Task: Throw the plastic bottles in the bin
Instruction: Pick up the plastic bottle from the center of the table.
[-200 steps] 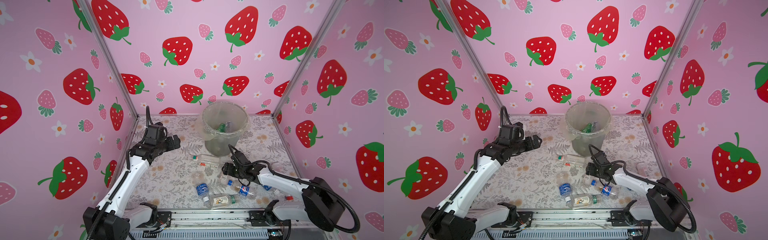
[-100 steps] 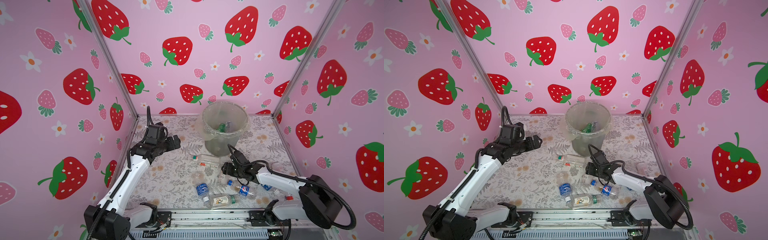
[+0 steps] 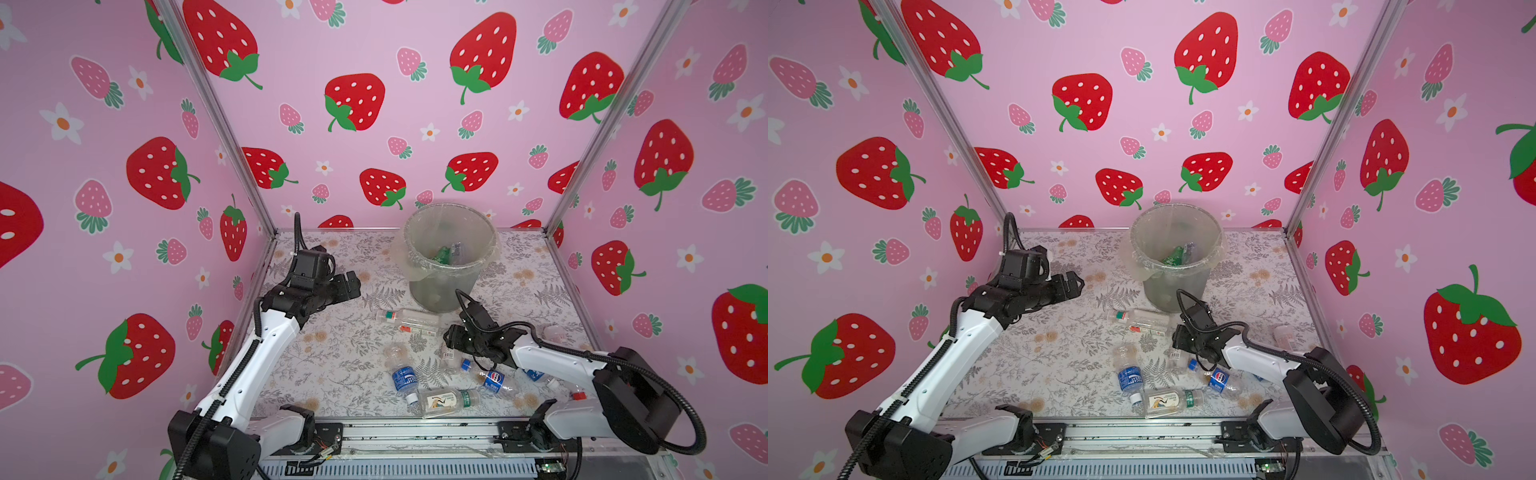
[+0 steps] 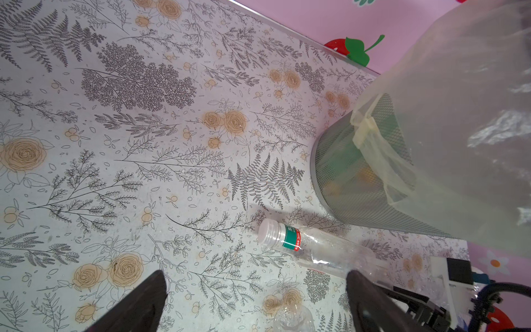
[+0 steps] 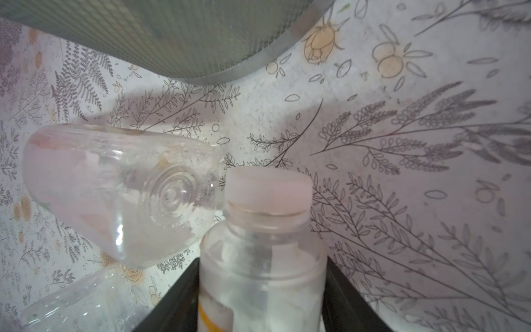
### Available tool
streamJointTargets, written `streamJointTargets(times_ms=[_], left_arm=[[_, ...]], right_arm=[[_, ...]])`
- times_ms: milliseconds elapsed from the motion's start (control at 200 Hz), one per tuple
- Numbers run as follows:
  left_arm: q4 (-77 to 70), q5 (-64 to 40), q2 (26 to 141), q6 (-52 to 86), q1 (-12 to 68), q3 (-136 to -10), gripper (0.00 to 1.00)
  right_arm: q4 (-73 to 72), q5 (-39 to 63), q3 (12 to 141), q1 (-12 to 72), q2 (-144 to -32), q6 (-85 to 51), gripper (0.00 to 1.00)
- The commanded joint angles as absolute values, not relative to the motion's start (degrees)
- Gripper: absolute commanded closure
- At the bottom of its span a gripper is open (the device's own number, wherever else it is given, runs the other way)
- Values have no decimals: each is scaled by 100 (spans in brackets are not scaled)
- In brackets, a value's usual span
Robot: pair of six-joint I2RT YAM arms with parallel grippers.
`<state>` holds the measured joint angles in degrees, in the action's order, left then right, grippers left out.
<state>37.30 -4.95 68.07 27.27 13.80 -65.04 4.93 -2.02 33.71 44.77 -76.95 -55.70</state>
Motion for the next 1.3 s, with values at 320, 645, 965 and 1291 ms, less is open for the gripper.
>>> streamJointTargets(times_ms=[320,645,965,1291], left_arm=[[3821,-374,6892,2682,1355,-6669,1],[3872,-412,6986,2681,1353,-6689,1],[3957,-527,7172,2708,1353,-6758,1],[3931,-559,7193,2691,1301,-6759,1]], right_arm=[[398,-768,3105,4490,-6185,-5834,39],[818,-1285,2803,4486,-4778,-5562,39],[2014,-2536,2898,4491,-2748,-5021,39],[2610,-3193,3450,4490,-2120,-4363,40]])
